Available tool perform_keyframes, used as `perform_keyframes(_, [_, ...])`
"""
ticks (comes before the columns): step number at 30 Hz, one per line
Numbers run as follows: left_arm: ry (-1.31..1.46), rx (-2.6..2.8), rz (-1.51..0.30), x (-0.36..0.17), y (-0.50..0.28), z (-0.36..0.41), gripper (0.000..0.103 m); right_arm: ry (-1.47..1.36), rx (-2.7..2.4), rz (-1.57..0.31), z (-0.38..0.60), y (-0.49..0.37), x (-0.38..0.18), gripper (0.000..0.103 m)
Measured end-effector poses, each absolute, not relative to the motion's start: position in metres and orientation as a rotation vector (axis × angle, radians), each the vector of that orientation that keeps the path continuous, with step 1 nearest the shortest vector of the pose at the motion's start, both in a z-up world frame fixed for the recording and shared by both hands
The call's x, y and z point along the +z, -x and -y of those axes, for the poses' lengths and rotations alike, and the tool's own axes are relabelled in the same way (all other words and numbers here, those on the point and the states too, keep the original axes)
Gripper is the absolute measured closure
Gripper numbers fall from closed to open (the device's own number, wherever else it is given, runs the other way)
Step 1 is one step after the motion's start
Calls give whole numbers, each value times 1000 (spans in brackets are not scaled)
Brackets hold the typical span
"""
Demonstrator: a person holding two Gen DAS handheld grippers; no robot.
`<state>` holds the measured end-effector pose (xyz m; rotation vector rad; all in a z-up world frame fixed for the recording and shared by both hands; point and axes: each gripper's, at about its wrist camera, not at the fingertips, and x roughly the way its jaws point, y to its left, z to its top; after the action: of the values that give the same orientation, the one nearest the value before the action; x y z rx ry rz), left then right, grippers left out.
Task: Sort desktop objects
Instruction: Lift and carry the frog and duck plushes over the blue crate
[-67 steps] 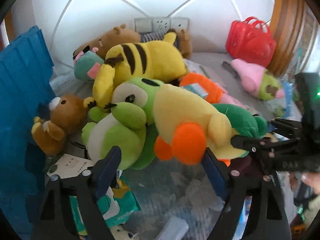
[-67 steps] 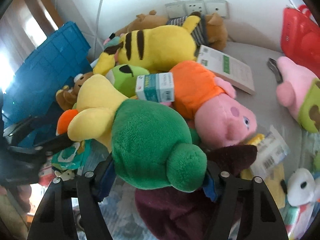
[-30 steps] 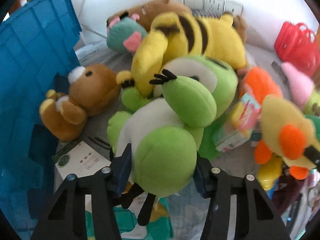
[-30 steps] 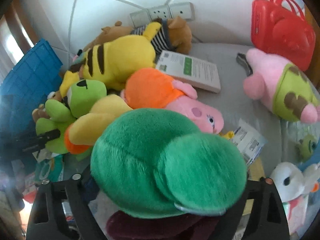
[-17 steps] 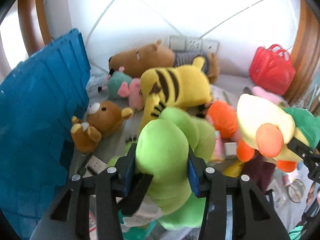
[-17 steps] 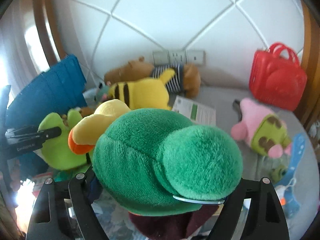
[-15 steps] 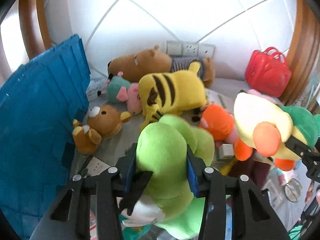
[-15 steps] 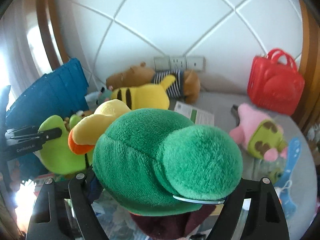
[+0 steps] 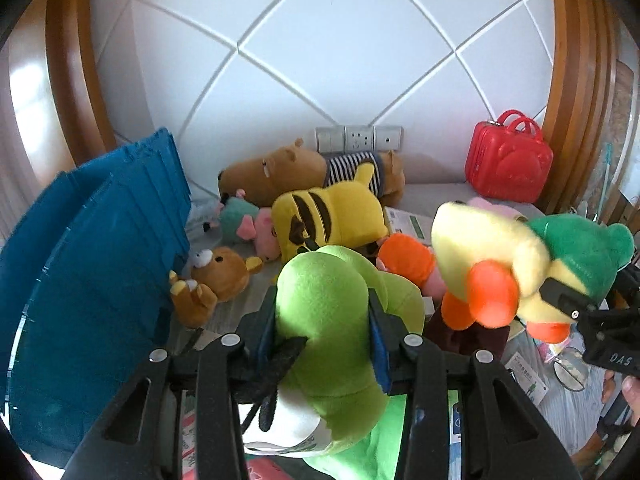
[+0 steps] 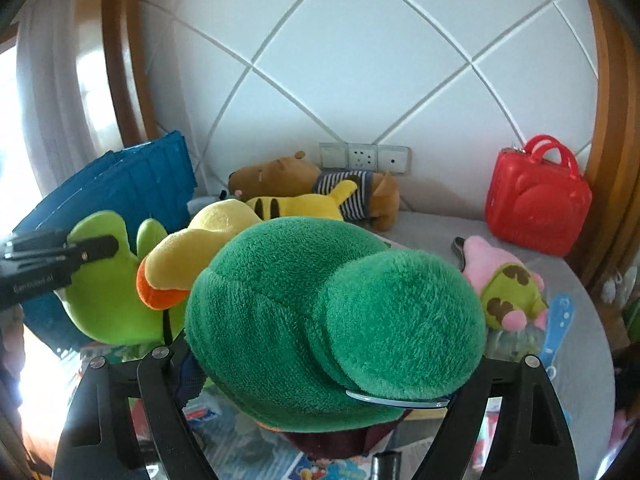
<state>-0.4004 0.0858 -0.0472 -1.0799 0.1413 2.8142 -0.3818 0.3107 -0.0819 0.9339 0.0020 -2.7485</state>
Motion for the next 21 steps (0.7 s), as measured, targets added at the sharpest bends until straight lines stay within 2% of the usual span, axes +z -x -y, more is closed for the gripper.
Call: perform_keyframes(21, [1042,2997,-105,-1,333,-36,64,-806,-2647,-212,-241,363,-42,17])
